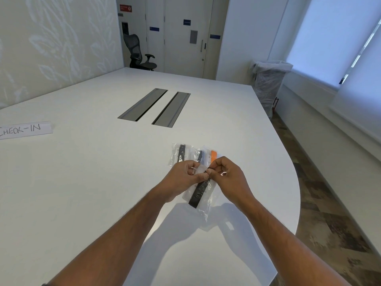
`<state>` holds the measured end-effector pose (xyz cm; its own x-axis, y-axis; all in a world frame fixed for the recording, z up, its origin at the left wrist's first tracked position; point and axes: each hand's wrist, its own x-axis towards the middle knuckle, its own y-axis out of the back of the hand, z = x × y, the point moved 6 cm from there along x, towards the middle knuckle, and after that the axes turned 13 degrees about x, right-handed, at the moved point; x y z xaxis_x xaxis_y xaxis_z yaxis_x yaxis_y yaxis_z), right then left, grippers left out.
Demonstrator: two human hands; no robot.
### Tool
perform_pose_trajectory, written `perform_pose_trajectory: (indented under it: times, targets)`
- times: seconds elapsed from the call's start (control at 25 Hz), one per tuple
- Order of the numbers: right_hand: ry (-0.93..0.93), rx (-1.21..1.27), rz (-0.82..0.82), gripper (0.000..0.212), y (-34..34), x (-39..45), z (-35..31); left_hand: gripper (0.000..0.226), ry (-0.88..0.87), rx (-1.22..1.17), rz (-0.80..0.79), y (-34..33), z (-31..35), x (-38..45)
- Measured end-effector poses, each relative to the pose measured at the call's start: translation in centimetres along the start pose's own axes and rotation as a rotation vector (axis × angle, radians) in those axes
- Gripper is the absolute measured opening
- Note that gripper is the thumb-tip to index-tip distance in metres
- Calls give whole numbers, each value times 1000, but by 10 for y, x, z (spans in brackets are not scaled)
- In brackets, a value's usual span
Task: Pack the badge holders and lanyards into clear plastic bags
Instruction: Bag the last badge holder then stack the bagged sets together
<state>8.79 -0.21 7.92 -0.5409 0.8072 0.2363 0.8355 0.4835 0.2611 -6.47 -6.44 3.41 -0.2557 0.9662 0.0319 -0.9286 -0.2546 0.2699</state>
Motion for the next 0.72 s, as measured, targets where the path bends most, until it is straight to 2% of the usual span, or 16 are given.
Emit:
perform_pose_trajectory:
  times: [0.16, 0.28, 0.4, 0.6, 0.72]
  targets:
    - [-18, 11, -31, 10, -6, -4, 4, 32, -2, -41, 65, 3, 0, 1]
    - [-36, 57, -116, 17, -9, -9, 8, 36, -8, -43, 109, 8, -3, 1]
    - [-93, 36, -192, 24, -7, -7, 13, 30, 12, -29, 143, 11, -8, 1]
    - [-123, 13, -135, 26, 8, -4, 26, 12, 169, -41, 84, 7, -20, 0]
    - [-144, 61, -95, 23, 13, -6, 34, 17, 207, -22, 70, 6, -26, 1]
